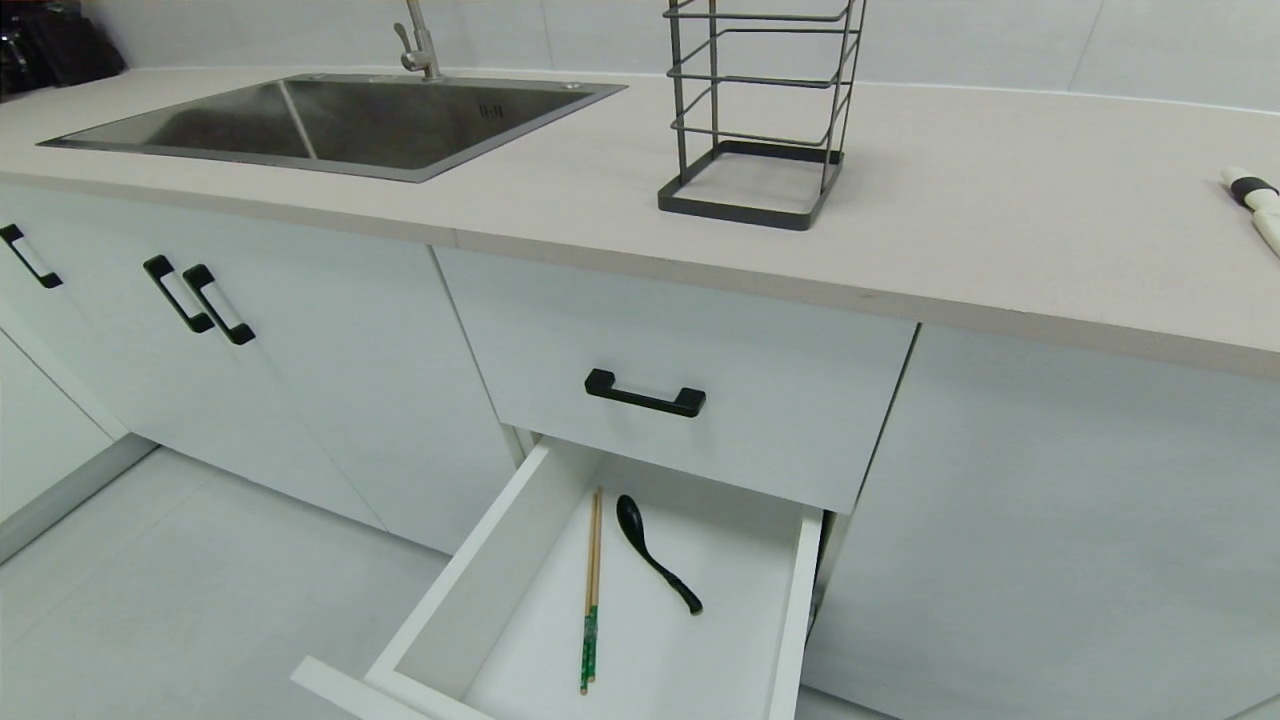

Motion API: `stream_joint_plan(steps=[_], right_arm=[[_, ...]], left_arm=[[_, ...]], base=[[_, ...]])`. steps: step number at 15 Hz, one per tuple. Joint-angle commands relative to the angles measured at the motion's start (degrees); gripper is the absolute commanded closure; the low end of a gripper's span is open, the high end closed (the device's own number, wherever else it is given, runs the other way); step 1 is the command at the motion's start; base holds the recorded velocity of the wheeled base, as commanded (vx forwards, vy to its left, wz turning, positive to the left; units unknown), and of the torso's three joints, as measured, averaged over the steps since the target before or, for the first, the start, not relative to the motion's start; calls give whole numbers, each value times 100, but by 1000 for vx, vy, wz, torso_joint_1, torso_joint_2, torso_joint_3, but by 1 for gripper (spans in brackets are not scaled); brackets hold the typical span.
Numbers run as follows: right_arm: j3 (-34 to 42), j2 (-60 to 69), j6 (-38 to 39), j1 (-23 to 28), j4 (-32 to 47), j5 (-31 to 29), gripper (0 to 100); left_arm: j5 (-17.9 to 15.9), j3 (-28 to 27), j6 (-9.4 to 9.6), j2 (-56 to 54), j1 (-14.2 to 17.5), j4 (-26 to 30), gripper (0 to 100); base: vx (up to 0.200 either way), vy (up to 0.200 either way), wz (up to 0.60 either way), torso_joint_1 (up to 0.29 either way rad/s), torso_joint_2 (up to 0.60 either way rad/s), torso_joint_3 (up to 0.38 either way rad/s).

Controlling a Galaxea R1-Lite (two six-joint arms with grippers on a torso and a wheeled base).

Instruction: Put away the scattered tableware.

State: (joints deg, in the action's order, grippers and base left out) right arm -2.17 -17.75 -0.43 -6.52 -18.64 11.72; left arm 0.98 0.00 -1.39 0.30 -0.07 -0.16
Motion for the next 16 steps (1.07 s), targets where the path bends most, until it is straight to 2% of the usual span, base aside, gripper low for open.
stream_joint_plan(steps=[1,2,3,4,5,6,7,11,12,14,16], right_arm=[[138,1766,8,679,563,-152,0],[217,1766,16,679,590,-398,0],[217,1766,16,679,757,-556,0],[217,1766,34,679,941,-741,0],[217,1775,78,679,1240,-987,0],[217,1775,131,679,1706,-1277,0],[191,1775,166,679,1969,-1426,0],[217,1775,166,679,1855,-1426,0],[217,1775,166,679,1855,-1426,0],[217,1775,148,679,1864,-1418,0],[217,1775,139,679,1864,-1382,0]], left_arm=[[-212,0,77,22,-19,-2,0],[-352,0,288,-30,-1,-90,0],[-581,-149,244,-30,7,-626,0],[-994,-492,165,198,16,-1223,0],[-1275,-888,60,585,7,-1390,0],[-1451,-1222,-72,910,-63,-1426,0],[-1741,-1485,-116,1253,-256,-1417,0],[-2928,-1696,-98,2703,-538,-1373,0],[-3112,-1714,-90,3107,-617,-1215,0],[-3103,-1828,-98,3784,-819,-969,0],[-3103,-1872,-90,4197,-933,-960,0]], base=[[0,0,0,0,0,0],[0,0,0,0,0,0],[0,0,0,0,0,0],[0,0,0,0,0,0],[0,0,0,0,0,0],[0,0,0,0,0,0],[0,0,0,0,0,0],[0,0,0,0,0,0],[0,0,0,0,0,0],[0,0,0,0,0,0],[0,0,0,0,0,0]])
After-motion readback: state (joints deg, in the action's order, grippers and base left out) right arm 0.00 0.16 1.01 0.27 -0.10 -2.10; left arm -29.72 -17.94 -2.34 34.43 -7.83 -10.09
